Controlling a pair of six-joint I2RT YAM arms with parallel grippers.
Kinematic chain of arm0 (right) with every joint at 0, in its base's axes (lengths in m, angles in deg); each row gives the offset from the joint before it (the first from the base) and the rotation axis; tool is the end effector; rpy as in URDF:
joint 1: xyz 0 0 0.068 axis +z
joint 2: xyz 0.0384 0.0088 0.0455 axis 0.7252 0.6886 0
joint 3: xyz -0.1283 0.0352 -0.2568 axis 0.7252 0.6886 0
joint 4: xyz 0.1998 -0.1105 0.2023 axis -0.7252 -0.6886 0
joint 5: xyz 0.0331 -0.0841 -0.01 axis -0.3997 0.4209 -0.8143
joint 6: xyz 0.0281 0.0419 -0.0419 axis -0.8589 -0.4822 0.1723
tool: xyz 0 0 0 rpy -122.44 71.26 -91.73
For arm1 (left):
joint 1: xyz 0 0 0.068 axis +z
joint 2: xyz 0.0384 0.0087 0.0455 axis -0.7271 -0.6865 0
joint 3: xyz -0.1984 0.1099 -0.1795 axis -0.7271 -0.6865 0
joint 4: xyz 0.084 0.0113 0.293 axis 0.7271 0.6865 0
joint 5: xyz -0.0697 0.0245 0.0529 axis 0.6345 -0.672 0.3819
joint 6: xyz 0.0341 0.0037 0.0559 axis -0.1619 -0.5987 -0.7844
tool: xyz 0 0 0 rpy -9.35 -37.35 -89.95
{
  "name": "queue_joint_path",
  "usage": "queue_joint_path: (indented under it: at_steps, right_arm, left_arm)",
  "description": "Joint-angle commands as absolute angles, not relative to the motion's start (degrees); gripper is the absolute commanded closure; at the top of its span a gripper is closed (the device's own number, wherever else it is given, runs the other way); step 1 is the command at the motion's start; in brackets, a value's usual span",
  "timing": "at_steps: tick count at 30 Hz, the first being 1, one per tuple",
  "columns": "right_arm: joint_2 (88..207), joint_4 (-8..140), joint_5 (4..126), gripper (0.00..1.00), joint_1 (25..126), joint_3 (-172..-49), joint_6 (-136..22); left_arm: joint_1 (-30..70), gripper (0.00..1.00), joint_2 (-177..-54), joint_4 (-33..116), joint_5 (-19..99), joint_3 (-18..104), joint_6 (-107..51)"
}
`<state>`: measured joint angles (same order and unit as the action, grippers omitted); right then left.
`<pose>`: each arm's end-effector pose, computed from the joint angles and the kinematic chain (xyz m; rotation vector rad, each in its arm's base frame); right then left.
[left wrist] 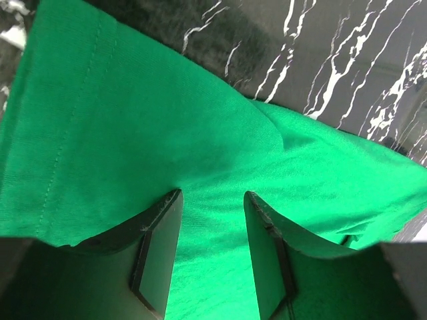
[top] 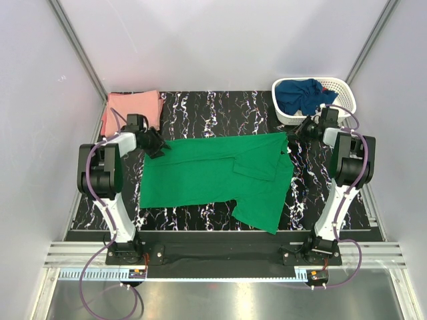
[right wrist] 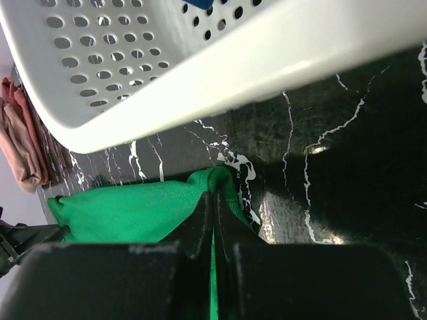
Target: Fold and stack the t-shirts
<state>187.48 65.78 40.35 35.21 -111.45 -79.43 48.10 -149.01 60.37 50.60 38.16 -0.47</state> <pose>0.4931 -0.0702 0.1066 0.5506 2.2924 0.8200 0.4331 -0.0054 0.1231 -0.8150 2.5310 -0.6549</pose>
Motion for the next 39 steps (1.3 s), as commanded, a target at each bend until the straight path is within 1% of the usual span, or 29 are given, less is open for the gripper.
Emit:
queue_joint_path:
  at_steps: [1,6,10,11,12,14,16,19,21,23,24,27,28,31,33,34,36,37,39]
  right_arm:
    - [186.68,66.20,42.23,1.00,34.53,-112.02,-80.10]
    - [187.74,65.85,40.74,1.00,34.53,-112.63,-80.54]
    - [187.04,65.24,40.12,0.83,34.53,-112.63,-81.33]
    - [186.25,64.71,40.29,0.81,34.53,-112.81,-81.33]
    - [185.81,63.84,40.64,0.78,34.53,-113.07,-81.16]
    - [184.50,59.63,42.49,0.68,34.53,-114.56,-80.81]
    - [183.70,52.78,46.59,0.66,34.44,-115.79,-81.24]
    - [182.12,45.13,51.26,0.70,34.44,-116.42,-82.03]
    - [179.58,44.75,51.20,0.74,34.70,-113.88,-82.65]
    - [176.25,45.80,50.58,0.80,35.05,-110.63,-82.83]
    - [175.44,46.86,49.36,0.86,35.32,-109.83,-82.65]
    - [174.64,49.92,44.18,0.94,36.37,-108.16,-82.39]
    - [175.17,50.29,41.20,0.94,37.42,-107.98,-82.65]
    - [177.27,50.65,38.71,0.93,41.10,-109.11,-81.95]
    - [178.85,48.29,41.42,0.91,42.78,-110.08,-81.42]
    - [180.78,47.40,41.61,0.92,43.22,-110.87,-81.42]
    - [181.76,46.69,43.18,0.94,43.58,-110.35,-83.25]
    - [182.02,46.52,44.59,0.94,43.58,-109.22,-83.61]
    - [182.03,44.51,48.62,0.92,43.49,-108.94,-83.18]
  left_arm:
    - [48.49,0.51,-151.07,60.82,48.36,40.02,-0.86]
    - [48.58,0.51,-151.42,60.12,50.20,41.60,-1.13]
    - [48.40,0.51,-150.99,62.92,51.87,45.81,-2.18]
    - [48.66,0.51,-150.55,64.32,51.70,46.43,-2.44]
    - [48.49,0.51,-149.24,65.03,51.26,46.96,-3.32]
    - [48.32,0.51,-147.48,67.48,48.37,48.46,-4.98]
    - [47.88,0.50,-144.32,68.99,43.64,49.07,-8.15]
    - [47.70,0.50,-140.02,70.66,40.64,47.59,-9.83]
    - [47.70,0.50,-137.20,69.96,40.19,44.17,-9.83]
    - [47.70,0.50,-132.46,67.26,40.97,38.83,-9.13]
    - [47.79,0.50,-130.87,66.19,41.76,36.88,-7.82]
    - [47.79,0.50,-125.86,63.02,45.54,30.12,-7.54]
    - [47.53,0.50,-124.89,63.54,44.94,29.40,-8.24]
    - [47.43,0.50,-122.86,67.84,42.31,27.46,-10.53]
    - [47.78,0.50,-121.37,68.03,43.51,24.23,-9.22]
    - [49.01,0.50,-120.93,66.11,47.09,22.46,-8.00]
    - [49.89,0.51,-118.04,64.17,48.62,19.12,-4.23]
    - [50.42,0.50,-116.55,63.03,46.97,15.80,-3.07]
    - [50.86,0.48,-113.30,63.45,41.89,13.93,-1.84]
